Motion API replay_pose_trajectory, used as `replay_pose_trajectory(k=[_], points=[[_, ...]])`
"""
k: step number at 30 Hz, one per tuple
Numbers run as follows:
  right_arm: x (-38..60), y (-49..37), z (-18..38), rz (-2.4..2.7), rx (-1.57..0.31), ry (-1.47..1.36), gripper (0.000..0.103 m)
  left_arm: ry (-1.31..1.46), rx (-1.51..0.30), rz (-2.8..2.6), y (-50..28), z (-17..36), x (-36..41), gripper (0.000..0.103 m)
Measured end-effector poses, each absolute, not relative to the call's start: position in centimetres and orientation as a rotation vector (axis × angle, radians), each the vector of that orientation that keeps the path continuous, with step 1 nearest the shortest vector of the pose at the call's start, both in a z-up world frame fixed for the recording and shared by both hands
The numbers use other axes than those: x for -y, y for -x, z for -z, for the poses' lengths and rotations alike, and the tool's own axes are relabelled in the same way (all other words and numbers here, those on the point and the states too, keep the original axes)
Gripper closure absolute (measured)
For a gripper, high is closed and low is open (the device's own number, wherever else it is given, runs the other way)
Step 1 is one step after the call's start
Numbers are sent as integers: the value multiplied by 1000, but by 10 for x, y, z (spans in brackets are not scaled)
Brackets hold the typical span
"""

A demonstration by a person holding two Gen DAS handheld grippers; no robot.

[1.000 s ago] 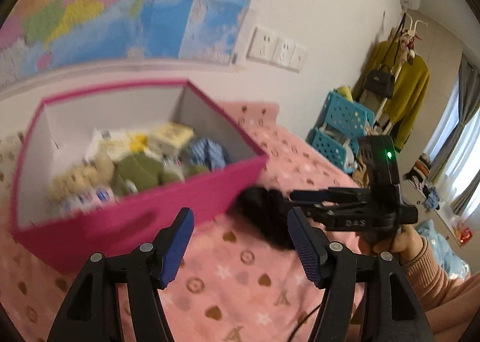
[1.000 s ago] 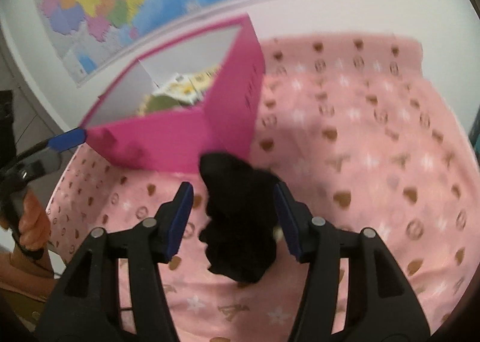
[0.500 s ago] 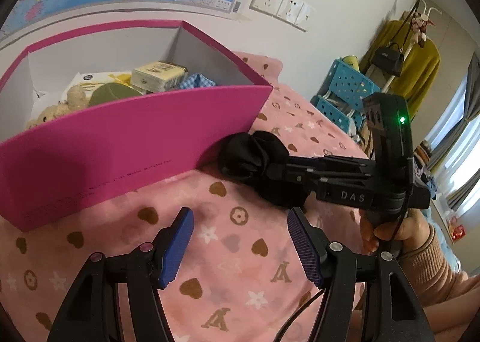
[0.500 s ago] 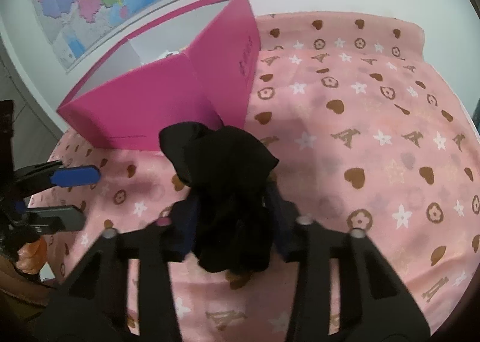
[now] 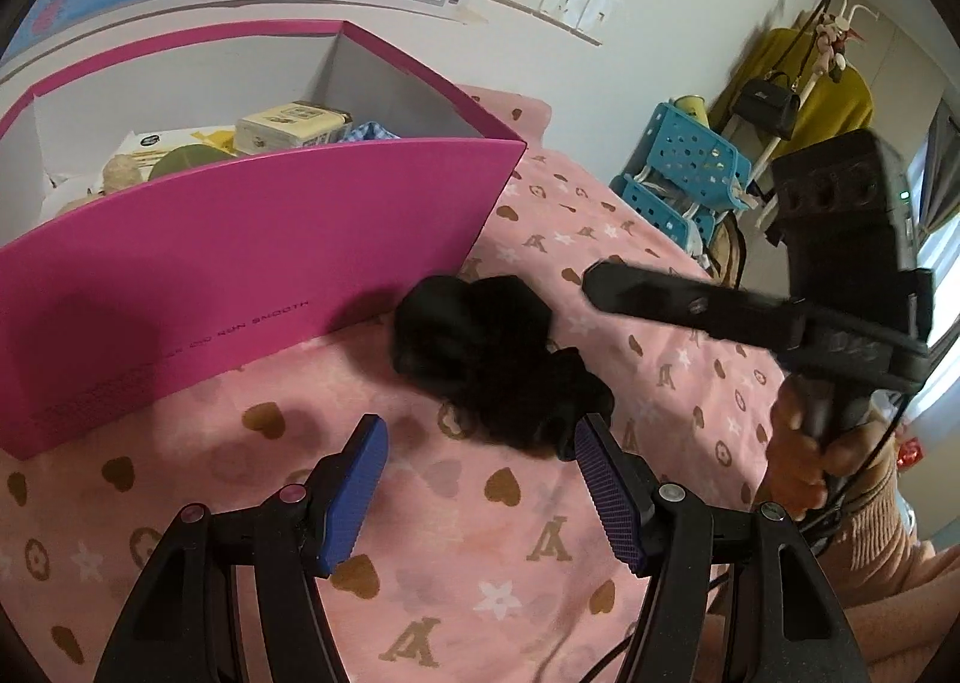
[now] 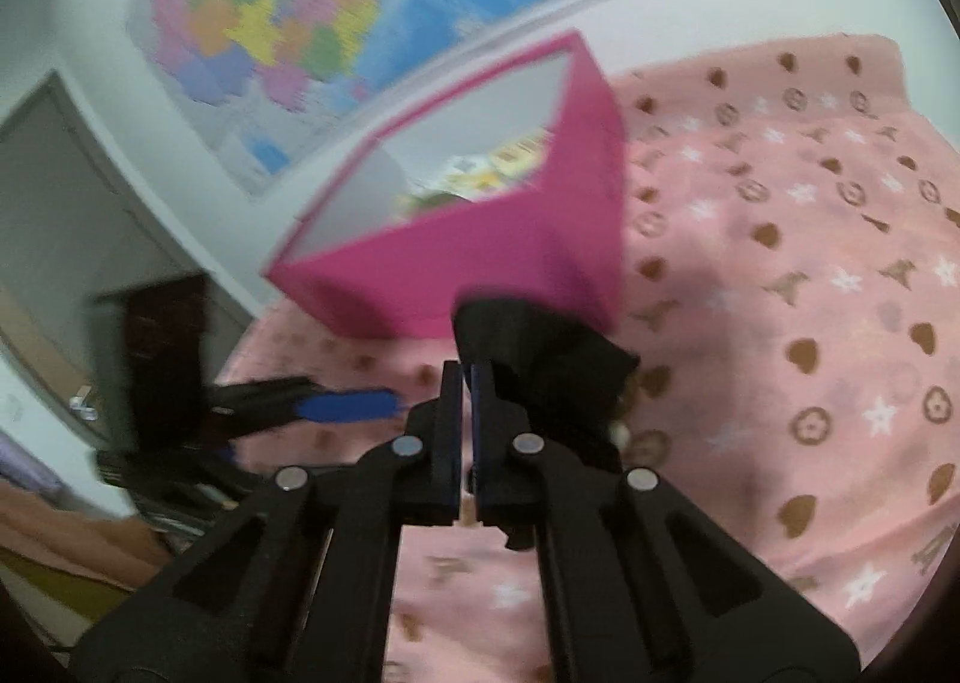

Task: Organize soft objects

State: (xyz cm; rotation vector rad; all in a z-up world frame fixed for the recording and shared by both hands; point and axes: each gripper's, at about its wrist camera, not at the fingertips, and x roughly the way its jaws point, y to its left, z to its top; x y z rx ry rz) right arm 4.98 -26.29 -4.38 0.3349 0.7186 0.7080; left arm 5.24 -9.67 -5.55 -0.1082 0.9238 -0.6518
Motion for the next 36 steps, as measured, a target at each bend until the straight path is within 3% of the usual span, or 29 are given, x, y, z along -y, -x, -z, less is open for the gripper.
replay_pose_trajectory(k=[4, 5, 7, 9, 10, 13, 17, 22, 24, 25, 36], points=[[262, -51, 40, -653, -720, -295, 99, 110, -942, 659, -54, 61, 99, 37], [262, -54, 44, -627, -748, -288, 94, 109, -946, 652, -55, 63, 99, 37], [262, -58, 54, -579, -785, -269, 63, 104, -953, 644, -56, 67, 100, 37], [260, -58, 64, -554, -807, -237, 51, 96, -957, 632, -60, 70, 101, 39], [258, -58, 68, -551, -818, -232, 51, 85, -954, 622, -61, 71, 103, 43], [256, -63, 79, -545, -839, -232, 51, 59, -952, 610, -68, 74, 107, 55], [259, -72, 90, -539, -846, -258, 51, 48, -964, 576, -79, 80, 108, 59], [262, -76, 96, -569, -842, -290, 78, 100, -986, 599, -89, 83, 104, 56], [263, -74, 94, -593, -835, -290, 80, 131, -995, 629, -90, 84, 102, 55], [263, -72, 93, -610, -829, -287, 90, 143, -996, 639, -92, 84, 102, 55], [256, -58, 77, -684, -783, -264, 98, 100, -916, 677, -71, 64, 109, 79]])
